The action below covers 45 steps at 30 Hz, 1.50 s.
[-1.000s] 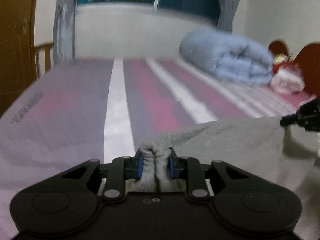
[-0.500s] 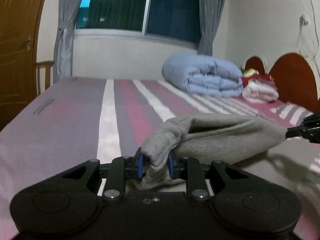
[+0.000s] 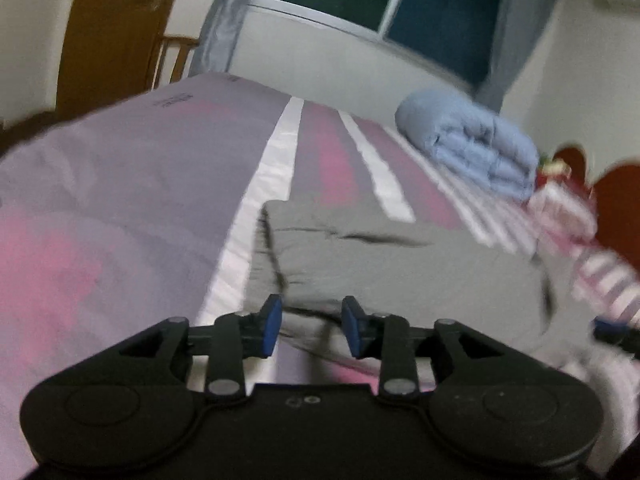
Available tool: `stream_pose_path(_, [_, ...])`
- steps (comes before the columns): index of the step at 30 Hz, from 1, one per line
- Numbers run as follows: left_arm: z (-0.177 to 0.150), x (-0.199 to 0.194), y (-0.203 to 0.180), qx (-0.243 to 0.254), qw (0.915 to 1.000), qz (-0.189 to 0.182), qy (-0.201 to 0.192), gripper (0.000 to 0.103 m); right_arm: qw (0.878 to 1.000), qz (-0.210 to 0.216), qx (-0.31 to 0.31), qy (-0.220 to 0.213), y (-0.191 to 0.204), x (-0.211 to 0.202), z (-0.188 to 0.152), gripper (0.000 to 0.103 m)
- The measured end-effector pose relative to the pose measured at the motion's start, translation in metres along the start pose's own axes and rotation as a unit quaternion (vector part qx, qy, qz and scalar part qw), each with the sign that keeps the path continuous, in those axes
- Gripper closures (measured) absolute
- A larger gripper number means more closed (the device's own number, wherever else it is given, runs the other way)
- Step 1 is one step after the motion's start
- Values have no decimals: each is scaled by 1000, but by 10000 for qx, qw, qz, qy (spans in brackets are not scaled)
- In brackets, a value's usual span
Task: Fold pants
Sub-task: 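Lift the leg ends with both grippers and fold them over toward the waistband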
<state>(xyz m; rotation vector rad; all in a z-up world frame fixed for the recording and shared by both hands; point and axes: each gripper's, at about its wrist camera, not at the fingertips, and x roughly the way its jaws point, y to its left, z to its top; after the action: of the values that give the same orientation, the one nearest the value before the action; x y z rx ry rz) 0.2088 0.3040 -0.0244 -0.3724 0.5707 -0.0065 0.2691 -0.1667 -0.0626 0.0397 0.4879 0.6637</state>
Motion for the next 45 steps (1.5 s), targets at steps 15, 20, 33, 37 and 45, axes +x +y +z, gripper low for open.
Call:
stream_pose_path(15, [-16, 47, 26, -2112, 9757, -514, 288, 79, 9631, -140, 2617, 617, -57, 41, 10, 49])
stream_pose_path(20, [-10, 57, 32, -2409, 9689, -463, 318, 82, 9409, 58, 3296, 777, -78, 60, 0, 91])
stream_pose_path(33, [-18, 56, 34, -1269, 9903, -115, 557, 84, 9659, 142, 2456, 810, -49, 19, -39, 98])
stream_pose_path(37, [-16, 51, 28, -1161, 9922, -91, 456, 84, 9685, 167, 2389, 678, -46, 1, -46, 98])
stream_pose_path(45, [-7, 51, 12, -885, 9940, 272, 580, 76, 9602, 322, 2640, 853, -53, -3, -44, 98])
